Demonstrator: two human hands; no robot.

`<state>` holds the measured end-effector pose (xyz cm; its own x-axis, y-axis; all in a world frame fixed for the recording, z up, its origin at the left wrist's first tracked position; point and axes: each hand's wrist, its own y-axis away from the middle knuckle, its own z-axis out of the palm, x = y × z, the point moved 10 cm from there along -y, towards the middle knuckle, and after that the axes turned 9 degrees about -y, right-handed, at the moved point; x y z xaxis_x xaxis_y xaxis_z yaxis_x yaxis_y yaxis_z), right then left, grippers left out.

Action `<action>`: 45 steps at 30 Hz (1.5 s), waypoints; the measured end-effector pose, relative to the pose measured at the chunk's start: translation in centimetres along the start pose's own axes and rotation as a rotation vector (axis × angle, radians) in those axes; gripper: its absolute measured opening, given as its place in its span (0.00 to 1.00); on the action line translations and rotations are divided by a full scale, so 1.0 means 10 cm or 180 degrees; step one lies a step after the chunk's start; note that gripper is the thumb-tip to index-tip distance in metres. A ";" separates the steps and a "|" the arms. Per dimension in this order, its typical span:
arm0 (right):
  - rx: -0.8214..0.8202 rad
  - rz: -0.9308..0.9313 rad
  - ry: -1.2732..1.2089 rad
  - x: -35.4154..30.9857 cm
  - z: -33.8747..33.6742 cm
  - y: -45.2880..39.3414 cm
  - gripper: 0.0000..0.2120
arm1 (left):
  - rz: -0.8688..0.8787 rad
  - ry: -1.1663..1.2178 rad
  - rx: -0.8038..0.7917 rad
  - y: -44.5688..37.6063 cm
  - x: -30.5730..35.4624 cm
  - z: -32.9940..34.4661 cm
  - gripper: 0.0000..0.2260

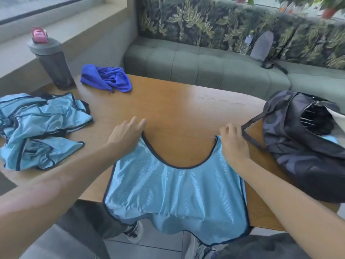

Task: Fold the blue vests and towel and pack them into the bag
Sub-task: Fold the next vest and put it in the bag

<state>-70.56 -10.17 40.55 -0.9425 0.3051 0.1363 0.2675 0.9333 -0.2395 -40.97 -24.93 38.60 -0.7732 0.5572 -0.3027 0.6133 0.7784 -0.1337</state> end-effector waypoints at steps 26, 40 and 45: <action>-0.0654 0.0834 -0.1182 -0.15 0.43 0.47 0.27 | -0.0248 0.0575 -0.0440 0.41 0.67 0.12 0.25; -0.0593 0.0565 -0.1376 0.05 0.96 -1.33 0.25 | -0.0454 0.1053 -0.0188 -1.42 0.41 0.47 0.28; -0.0531 0.0731 -0.1345 0.31 1.21 -2.10 0.25 | -0.0439 0.1096 -0.0212 -2.23 0.24 0.61 0.28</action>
<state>-81.52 -31.13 34.37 -0.8451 0.4349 -0.3109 0.4731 0.8792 -0.0561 -55.57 -42.73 35.06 -0.8636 0.5016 0.0504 0.4967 0.8637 -0.0860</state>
